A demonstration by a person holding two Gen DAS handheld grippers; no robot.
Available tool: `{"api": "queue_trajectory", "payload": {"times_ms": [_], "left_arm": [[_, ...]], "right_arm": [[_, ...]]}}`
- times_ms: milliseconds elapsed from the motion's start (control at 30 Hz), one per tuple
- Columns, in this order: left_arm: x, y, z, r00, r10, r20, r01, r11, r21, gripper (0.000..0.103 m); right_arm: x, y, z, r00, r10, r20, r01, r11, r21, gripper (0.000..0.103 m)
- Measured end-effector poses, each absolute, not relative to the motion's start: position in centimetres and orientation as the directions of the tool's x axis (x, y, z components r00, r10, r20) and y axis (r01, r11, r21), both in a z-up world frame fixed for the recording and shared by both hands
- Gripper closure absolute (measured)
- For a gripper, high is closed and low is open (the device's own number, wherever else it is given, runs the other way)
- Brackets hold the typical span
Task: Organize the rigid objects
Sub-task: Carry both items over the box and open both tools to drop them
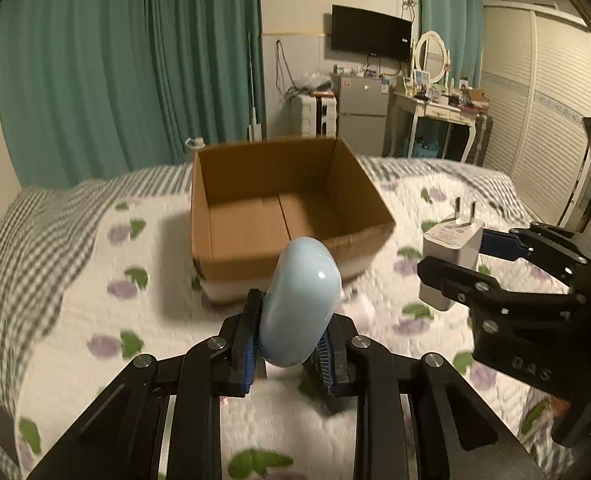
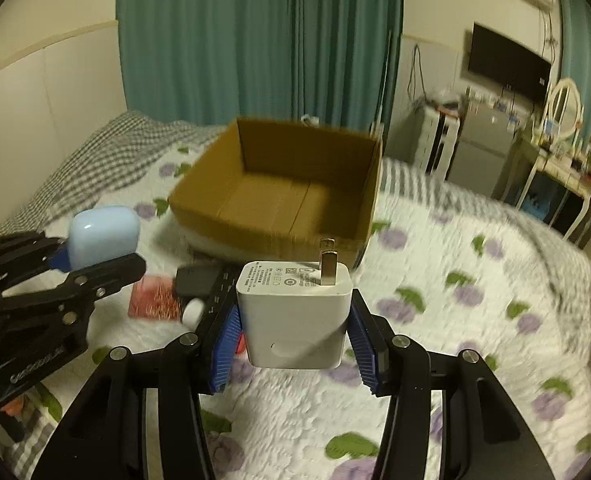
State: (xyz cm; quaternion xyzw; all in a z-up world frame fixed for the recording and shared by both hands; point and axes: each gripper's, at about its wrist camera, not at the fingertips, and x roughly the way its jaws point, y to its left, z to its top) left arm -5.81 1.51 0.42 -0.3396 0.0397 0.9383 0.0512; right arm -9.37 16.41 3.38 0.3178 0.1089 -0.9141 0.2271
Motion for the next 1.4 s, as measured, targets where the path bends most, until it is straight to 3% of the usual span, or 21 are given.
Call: {"api": "queue_trajectory", "payload": {"times_ms": [400, 867, 1000, 1033, 1067, 1100, 1133, 1167, 1400], "left_arm": [[-16.0, 0.7, 2.3, -0.783, 0.010, -0.622, -0.081, -0.993, 0.086, 0.077], [-24.1, 0.5, -3.9, -0.724, -0.024, -0.689, -0.092, -0.987, 0.130, 0.077], [-23.9, 0.9, -4.3, -0.725, -0.024, -0.688, -0.098, -0.986, 0.137, 0.070], [-23.7, 1.1, -4.1, -0.731, -0.034, -0.682, -0.091, -0.985, 0.147, 0.055], [-23.4, 1.2, -3.8, -0.744, -0.045, -0.666, -0.082, -0.984, 0.158, 0.045], [-22.9, 1.4, -3.2, -0.762, -0.056, -0.645, -0.071, -0.983, 0.169, 0.045], [-22.6, 1.2, -2.8, -0.769, -0.059, -0.636, -0.066, -0.983, 0.172, 0.045], [-22.3, 1.2, -2.3, -0.774, -0.060, -0.631, -0.062, -0.984, 0.170, 0.045], [-17.2, 0.0, 2.8, -0.814, -0.073, -0.576, -0.007, -0.991, 0.136, 0.042]], "right_arm": [[-18.4, 14.7, 6.9, -0.724, -0.407, -0.557, 0.504, -0.863, -0.024, 0.053], [-29.3, 12.3, 0.3, -0.670, -0.409, -0.620, 0.508, -0.861, 0.020, 0.053], [-29.3, 12.9, -0.7, -0.666, -0.411, -0.623, 0.504, -0.863, 0.031, 0.053], [-29.2, 13.1, -0.6, -0.667, -0.405, -0.626, 0.499, -0.866, 0.029, 0.052], [-29.0, 13.3, -0.4, -0.672, -0.408, -0.618, 0.497, -0.867, 0.033, 0.042], [-28.7, 13.6, 0.0, -0.677, -0.416, -0.607, 0.498, -0.866, 0.040, 0.035], [-28.2, 14.0, 0.6, -0.692, -0.417, -0.589, 0.488, -0.872, 0.045, 0.017], [-27.7, 14.3, 1.1, -0.709, -0.405, -0.577, 0.472, -0.881, 0.038, 0.008], [-22.6, 16.9, 6.6, -0.788, -0.350, -0.507, 0.418, -0.908, -0.023, 0.008]]}}
